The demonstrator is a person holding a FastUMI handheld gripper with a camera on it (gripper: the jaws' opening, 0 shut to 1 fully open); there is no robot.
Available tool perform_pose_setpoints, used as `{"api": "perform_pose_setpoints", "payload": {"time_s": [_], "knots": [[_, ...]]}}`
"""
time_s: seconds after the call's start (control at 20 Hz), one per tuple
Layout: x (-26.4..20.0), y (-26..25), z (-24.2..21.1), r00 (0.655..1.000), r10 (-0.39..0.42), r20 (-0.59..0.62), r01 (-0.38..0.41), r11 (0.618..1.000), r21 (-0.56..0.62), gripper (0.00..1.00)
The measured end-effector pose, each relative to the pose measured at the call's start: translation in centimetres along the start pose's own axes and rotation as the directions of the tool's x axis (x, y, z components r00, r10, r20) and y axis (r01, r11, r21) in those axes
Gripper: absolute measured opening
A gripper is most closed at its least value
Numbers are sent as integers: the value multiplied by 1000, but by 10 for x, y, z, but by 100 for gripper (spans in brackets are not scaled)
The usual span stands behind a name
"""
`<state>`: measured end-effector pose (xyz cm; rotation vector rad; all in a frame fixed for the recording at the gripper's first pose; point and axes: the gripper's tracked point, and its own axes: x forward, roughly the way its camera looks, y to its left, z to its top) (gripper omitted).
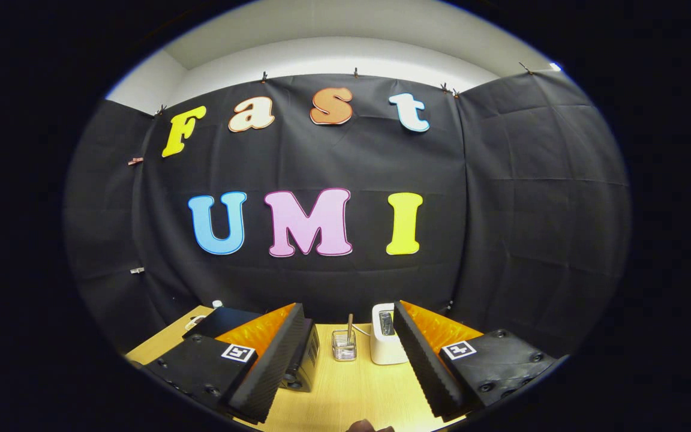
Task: Open the toaster oven, put the food inside, and close the toaster oven door.
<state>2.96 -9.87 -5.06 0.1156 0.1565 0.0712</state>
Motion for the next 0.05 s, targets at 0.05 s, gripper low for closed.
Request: {"api": "perform_pose_setpoints", "payload": {"time_s": [0.05], "knots": [[0, 0, 0, 1000, 0, -1, 0, 1000, 0, 97]]}}
